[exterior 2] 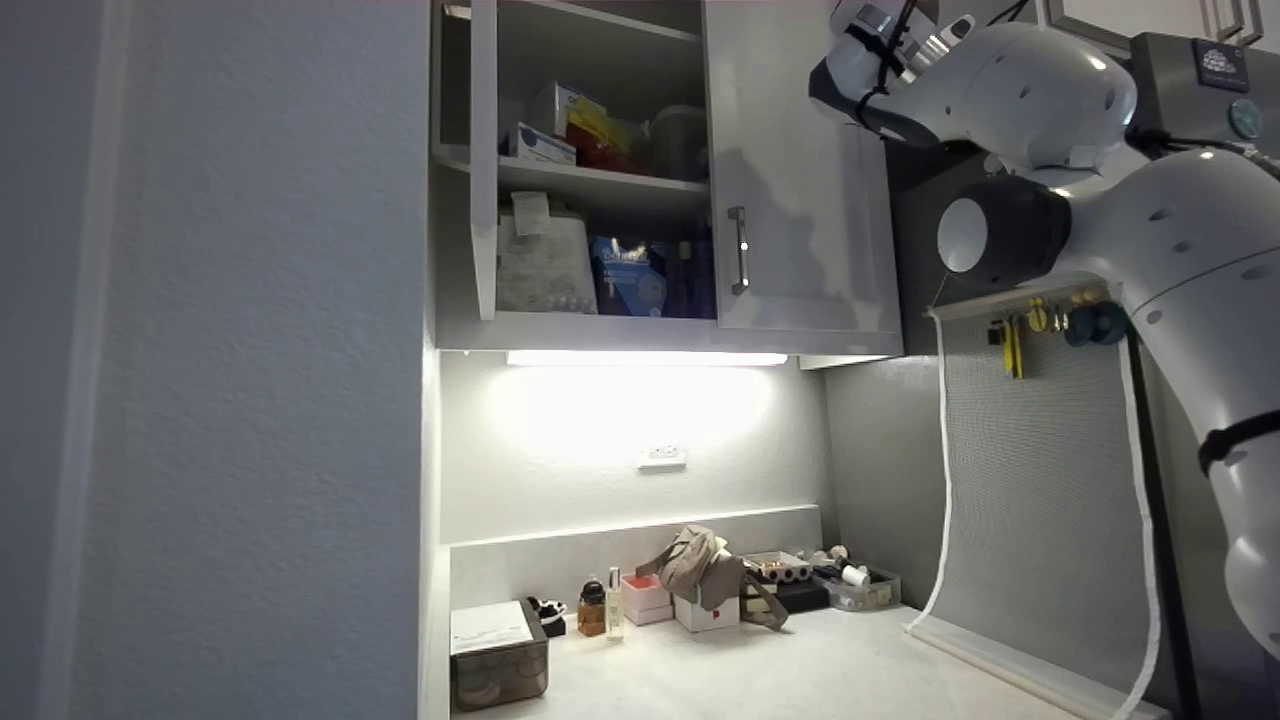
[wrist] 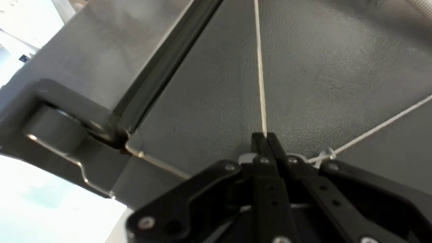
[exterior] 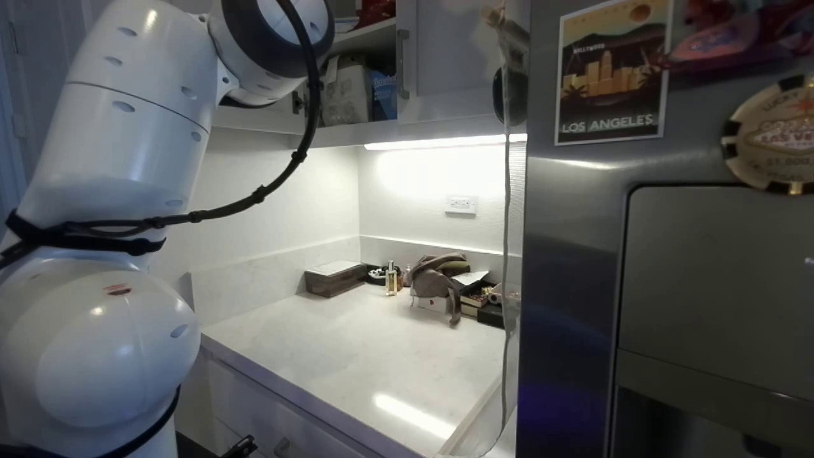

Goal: Close the right cabinet door then hang the white net on the hanger on the side of the fridge

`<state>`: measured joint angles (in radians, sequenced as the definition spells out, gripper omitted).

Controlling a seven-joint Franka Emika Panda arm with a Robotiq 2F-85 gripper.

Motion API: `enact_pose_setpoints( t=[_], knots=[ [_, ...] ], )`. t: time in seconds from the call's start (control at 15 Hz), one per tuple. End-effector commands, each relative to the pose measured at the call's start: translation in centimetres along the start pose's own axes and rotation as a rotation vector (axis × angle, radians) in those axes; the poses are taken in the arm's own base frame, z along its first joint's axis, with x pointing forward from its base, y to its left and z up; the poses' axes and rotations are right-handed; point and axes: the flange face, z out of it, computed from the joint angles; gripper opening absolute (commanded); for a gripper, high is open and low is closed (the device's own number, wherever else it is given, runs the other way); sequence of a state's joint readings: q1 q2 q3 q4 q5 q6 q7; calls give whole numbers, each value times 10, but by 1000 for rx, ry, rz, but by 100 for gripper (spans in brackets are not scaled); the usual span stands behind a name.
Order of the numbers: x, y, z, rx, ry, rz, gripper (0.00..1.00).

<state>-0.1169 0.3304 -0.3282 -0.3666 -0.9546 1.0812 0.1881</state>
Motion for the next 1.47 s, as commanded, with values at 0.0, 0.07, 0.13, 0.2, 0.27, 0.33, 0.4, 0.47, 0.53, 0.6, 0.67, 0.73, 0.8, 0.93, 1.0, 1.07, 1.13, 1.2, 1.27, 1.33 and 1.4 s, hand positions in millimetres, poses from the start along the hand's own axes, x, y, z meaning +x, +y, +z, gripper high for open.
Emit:
enact_pose_setpoints(
  t=[0.0, 0.07, 0.13, 0.2, 0.27, 0.33, 0.4, 0.47, 0.53, 0.6, 0.67, 0.73, 0.8, 0.93, 1.0, 1.07, 1.13, 1.2, 1.27, 1.33, 1.4],
  knots=[
    [0, 5, 5, -3, -25, -59, 0],
    [0, 4, 6, -8, -28, -69, 0],
    [0, 4, 7, -10, -30, -76, 0],
    [0, 3, 9, -12, -33, -85, 0],
    [0, 3, 10, -12, -36, -91, 0],
    [0, 2, 10, -12, -39, -102, 0],
    [0, 2, 10, -13, -40, -107, 0],
    [0, 1, 11, -13, -42, -117, 0],
    [0, 0, 11, -13, -42, -119, 0],
    [0, 0, 10, -13, -42, -120, 0],
    [-1, 0, 11, -7, -47, -116, 0],
    [-1, 1, 11, -8, -53, -117, 27],
    [-1, 1, 12, -6, -53, -118, 29],
    [-2, 0, 12, -5, -56, -119, 43],
    [-2, 0, 12, -4, -58, -120, 50],
    [-2, 0, 13, -3, -60, -121, 58],
    [-2, -1, 13, -2, -62, -122, 65],
    [-2, -2, 13, 0, -64, -124, 71],
    [-3, -3, 13, 4, -65, -126, 80],
    [-4, -3, 12, 11, -68, -129, 87],
    [-5, -4, 11, 17, -71, -136, 95]
  ],
)
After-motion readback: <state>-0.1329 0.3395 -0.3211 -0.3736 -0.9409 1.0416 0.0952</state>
